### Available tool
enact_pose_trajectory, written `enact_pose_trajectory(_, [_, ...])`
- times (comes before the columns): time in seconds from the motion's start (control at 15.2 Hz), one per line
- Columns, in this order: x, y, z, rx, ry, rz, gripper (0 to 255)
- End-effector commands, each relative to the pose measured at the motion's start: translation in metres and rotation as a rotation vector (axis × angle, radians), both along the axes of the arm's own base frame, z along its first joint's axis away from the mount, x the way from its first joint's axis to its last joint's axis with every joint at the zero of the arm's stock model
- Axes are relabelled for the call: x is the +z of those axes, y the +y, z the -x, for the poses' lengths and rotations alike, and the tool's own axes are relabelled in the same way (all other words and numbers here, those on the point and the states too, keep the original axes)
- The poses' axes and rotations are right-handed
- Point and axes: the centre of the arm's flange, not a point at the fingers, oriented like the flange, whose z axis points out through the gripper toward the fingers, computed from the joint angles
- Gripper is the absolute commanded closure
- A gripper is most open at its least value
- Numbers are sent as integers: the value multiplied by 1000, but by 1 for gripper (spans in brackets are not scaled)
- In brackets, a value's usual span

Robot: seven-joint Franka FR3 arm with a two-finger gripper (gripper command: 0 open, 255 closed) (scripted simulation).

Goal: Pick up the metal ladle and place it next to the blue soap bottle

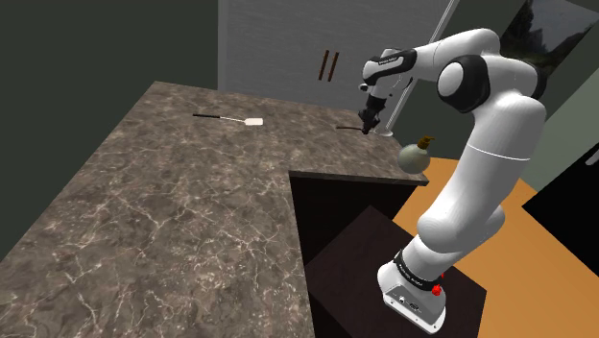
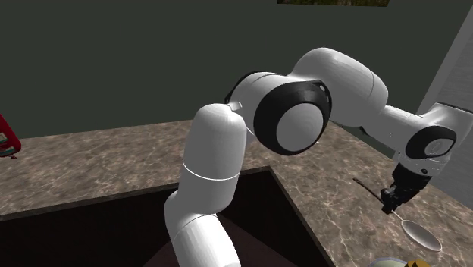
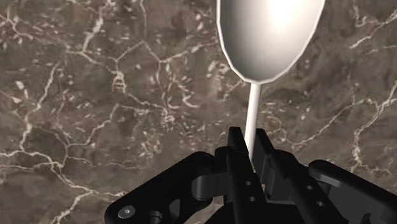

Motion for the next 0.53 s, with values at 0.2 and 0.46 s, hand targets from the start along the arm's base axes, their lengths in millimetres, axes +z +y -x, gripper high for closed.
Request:
enact_pose_trajectory(0.2, [-26,0,-1,0,-1,0,255])
enact_pose_trajectory(0.46, [-43,0,-1,0,-1,0,255])
